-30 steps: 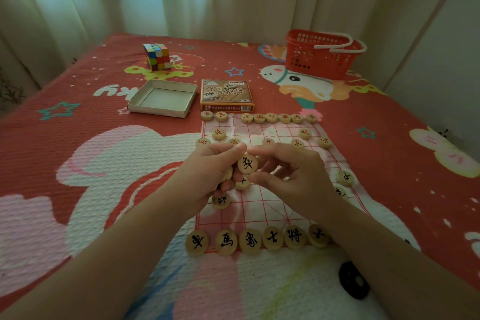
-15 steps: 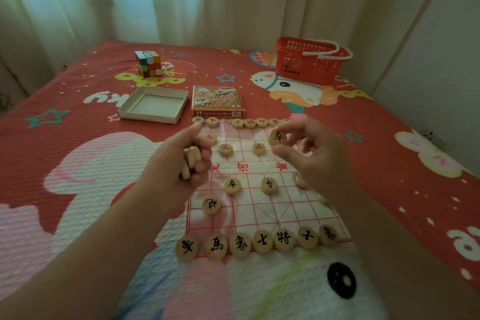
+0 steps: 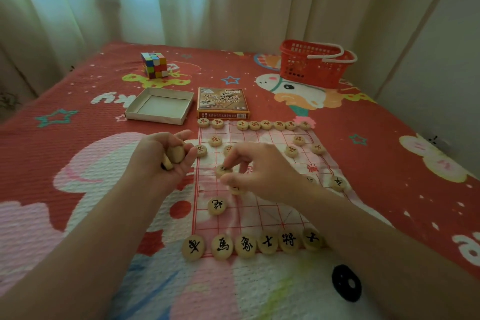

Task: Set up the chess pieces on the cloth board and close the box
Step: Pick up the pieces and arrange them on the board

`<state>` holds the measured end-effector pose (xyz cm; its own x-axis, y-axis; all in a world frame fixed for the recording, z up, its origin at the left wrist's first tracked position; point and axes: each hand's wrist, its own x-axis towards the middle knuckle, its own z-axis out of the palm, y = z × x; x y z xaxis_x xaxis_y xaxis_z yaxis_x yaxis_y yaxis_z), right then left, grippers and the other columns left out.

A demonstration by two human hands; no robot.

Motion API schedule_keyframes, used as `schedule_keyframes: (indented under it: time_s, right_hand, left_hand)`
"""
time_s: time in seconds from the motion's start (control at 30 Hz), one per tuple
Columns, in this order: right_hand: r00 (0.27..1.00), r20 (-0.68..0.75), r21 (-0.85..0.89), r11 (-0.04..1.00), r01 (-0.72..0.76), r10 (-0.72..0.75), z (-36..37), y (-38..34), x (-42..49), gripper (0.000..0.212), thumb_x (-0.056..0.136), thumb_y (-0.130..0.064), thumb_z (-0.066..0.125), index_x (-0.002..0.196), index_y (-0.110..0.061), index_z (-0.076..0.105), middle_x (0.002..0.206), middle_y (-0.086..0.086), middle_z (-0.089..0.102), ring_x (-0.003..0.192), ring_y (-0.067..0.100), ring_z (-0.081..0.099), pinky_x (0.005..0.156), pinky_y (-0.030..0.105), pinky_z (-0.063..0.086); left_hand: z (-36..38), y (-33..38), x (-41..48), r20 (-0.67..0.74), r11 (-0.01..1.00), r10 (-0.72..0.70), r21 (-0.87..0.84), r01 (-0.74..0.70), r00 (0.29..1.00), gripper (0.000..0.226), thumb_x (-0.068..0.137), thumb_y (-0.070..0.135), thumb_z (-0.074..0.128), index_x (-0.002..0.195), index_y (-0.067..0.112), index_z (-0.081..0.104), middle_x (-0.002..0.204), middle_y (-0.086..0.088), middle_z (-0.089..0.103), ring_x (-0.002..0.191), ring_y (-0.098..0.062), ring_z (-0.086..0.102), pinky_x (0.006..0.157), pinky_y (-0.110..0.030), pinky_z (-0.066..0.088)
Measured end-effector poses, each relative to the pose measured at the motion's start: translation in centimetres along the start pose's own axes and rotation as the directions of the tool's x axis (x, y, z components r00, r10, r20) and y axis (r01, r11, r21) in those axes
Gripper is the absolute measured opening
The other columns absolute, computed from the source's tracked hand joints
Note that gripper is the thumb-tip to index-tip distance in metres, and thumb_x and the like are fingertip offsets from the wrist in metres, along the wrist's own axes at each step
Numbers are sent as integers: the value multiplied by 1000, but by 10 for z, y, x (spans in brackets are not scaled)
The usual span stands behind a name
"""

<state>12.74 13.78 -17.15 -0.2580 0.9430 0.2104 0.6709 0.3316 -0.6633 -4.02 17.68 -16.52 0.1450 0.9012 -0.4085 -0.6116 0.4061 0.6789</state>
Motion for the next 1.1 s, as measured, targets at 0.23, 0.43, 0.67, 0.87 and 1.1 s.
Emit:
schedule_keyframes:
  time_s: [0.23, 0.43, 0.67, 0.87, 1.1]
  right_hand:
    - [997, 56, -210, 976, 56, -45, 31, -12, 22, 14, 76, -26, 70, 86, -18, 67, 76, -11, 60, 73, 6, 51, 62, 18, 38]
    - [994, 108, -284, 959, 12, 20, 35, -14, 25, 11, 75, -29, 69, 84, -23, 72, 81, -9, 66, 73, 7, 50, 64, 24, 39]
    - [996, 83, -199, 980, -19, 37, 27, -19, 24, 22, 76, -10, 55, 85, -16, 75, 76, -8, 65, 65, 4, 49, 63, 23, 43]
    - [983, -180, 17, 999, -43, 45, 15, -6, 26, 12, 76, -6, 63, 85, -12, 68, 77, -5, 64, 65, 8, 57, 63, 27, 49]
    - [959, -263, 143, 979, 143, -102, 6, -6, 15, 16, 74, -7, 73, 87, -11, 65, 76, -11, 60, 66, 7, 55, 51, 8, 38]
  left_hand:
    - [-2, 2, 3, 57, 1000, -25, 9, 24, 998, 13, 86, 2, 50, 85, 11, 59, 64, 1, 55, 41, -4, 53, 39, -13, 46]
    - [-5, 0, 8, 62, 997, -25, 75, 21, 998, 13, 86, 3, 52, 90, 12, 60, 61, 2, 52, 37, -2, 46, 32, -11, 36]
    - [-6, -1, 8, 52, 982, -19, 186, 9, 998, 12, 84, 6, 54, 90, 15, 60, 55, 4, 52, 36, -1, 42, 32, -10, 31]
    - [-4, -7, 3, 82, 925, -33, 380, -1, 996, 8, 83, 6, 59, 89, 10, 61, 72, -2, 55, 33, -2, 39, 31, -11, 28]
    - [4, -13, -3, 214, 914, -115, 405, 19, 970, 6, 87, 15, 57, 82, 11, 55, 52, 7, 57, 31, 0, 35, 31, -9, 25]
